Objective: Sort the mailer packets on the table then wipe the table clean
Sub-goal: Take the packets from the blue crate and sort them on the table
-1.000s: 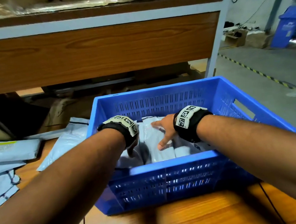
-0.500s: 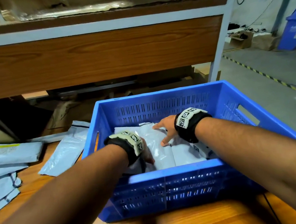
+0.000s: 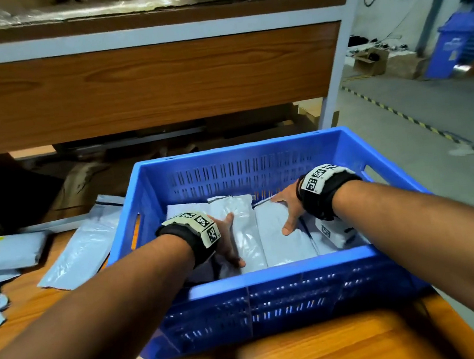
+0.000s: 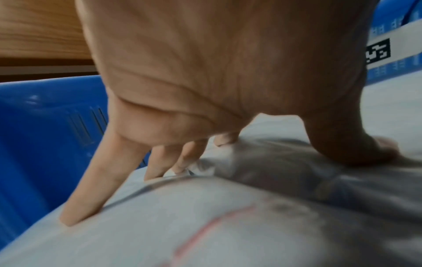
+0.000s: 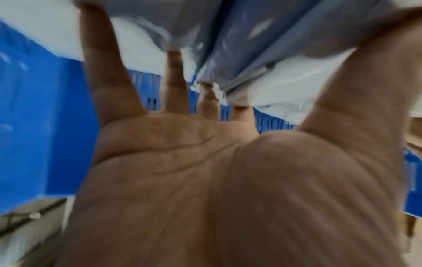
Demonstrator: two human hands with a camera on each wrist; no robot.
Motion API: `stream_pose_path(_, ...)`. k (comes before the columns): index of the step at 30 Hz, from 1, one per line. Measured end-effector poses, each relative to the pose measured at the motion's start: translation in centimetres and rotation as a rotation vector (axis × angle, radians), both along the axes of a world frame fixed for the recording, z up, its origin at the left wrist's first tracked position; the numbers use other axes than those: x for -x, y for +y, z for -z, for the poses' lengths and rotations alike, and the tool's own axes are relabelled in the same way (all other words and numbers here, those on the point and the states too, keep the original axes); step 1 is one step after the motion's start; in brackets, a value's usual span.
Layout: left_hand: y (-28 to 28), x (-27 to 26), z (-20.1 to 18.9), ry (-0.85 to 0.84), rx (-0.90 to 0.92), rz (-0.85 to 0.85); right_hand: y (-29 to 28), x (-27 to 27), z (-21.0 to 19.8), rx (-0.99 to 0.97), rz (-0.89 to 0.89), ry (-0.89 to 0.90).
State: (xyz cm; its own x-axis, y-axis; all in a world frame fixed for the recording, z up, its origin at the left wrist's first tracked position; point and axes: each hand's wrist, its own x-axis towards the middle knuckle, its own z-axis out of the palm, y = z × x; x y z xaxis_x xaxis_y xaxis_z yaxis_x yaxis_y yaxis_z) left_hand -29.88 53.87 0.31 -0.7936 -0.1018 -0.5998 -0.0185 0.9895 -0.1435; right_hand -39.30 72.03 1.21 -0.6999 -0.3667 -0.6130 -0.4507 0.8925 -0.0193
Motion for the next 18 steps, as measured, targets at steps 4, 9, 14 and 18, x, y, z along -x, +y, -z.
stream_pose_path(4, -0.1, 0.4, 0.1, 0.03, -0.046, 0.007, 0.6, -0.7, 0.0, 0.054, 0.041, -0.036)
stream_pose_path(9, -0.5, 0.5, 0.3, 0.096, -0.104, 0.04, 1.9, -0.8, -1.6, 0.025, 0.019, 0.066)
stream_pose_path(14, -1.2, 0.3, 0.9, 0.055, -0.121, 0.027, 3.6, -0.7, -1.0, -0.035, 0.127, -0.02)
stream_pose_path(18, -1.0, 0.3, 0.2, 0.062, -0.125, 0.025, 3.1, -1.5, -2.0, 0.066, 0.131, -0.001)
